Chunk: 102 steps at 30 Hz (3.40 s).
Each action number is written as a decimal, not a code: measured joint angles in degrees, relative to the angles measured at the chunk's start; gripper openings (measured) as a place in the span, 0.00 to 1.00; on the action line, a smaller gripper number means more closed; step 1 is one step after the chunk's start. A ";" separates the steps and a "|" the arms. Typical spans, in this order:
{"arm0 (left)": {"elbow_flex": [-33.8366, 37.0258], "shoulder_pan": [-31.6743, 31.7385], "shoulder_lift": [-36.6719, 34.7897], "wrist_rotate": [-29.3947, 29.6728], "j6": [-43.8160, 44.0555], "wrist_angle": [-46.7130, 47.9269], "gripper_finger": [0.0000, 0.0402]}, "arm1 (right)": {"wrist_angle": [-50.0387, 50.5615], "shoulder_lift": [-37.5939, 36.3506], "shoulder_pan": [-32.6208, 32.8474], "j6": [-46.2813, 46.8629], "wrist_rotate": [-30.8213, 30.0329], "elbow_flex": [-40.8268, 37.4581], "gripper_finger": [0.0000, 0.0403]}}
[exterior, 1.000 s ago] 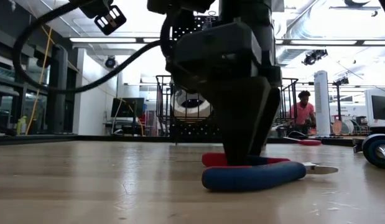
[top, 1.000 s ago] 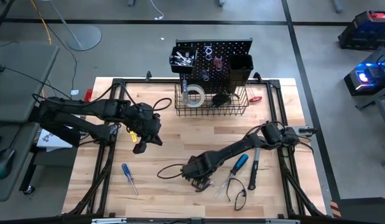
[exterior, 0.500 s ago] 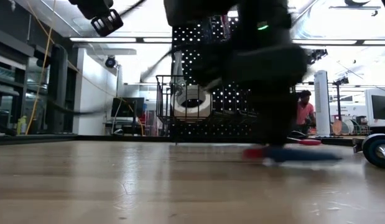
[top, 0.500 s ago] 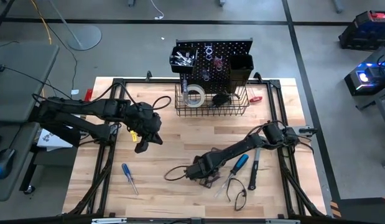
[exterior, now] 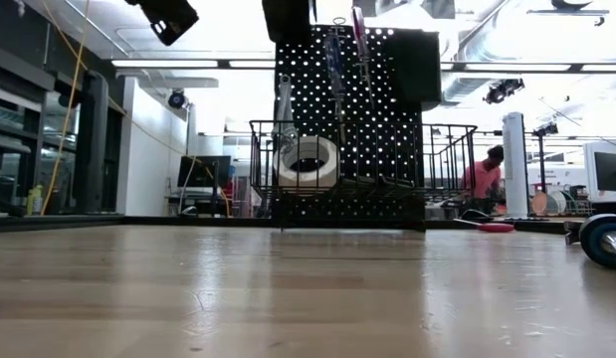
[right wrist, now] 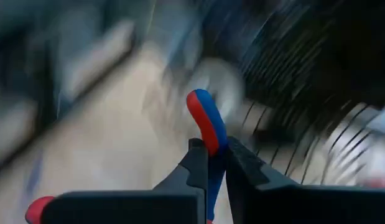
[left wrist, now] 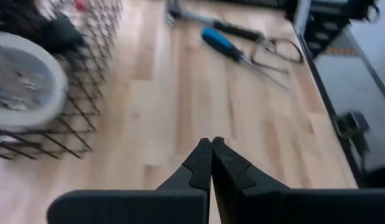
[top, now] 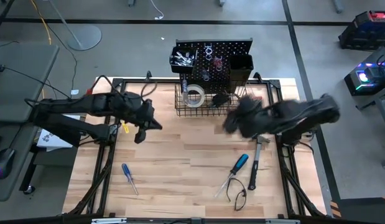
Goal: Hang tools onto peg board
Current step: Put the blue plier in the right black bin on the pegboard, then put the red allen wrench in the right black bin on the pegboard
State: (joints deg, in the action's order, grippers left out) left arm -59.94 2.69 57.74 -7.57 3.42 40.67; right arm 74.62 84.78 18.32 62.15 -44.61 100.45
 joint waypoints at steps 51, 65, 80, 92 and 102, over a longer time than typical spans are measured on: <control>-0.04 4.16 -0.68 4.18 -3.09 2.73 0.00 | -16.13 -9.10 -39.06 -29.32 19.18 -0.01 0.51; 4.72 4.12 -0.71 -1.01 -2.62 2.50 0.00 | 11.27 -1.51 -10.46 -9.63 36.04 -0.01 0.51; 4.72 3.96 -0.70 -5.91 -1.60 3.06 0.00 | -0.67 -0.87 2.96 31.44 40.65 -24.53 0.51; 4.72 4.09 -0.70 1.41 -3.06 3.49 0.00 | 5.96 -6.55 -1.24 63.53 20.45 -31.94 0.35; 4.72 4.09 -0.70 4.34 -3.09 7.61 0.00 | 5.57 -11.37 -9.47 49.27 16.47 -31.92 0.02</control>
State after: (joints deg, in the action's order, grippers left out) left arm -55.22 6.79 57.04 -3.22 0.33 48.29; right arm 80.18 73.41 8.85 111.42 -28.15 68.53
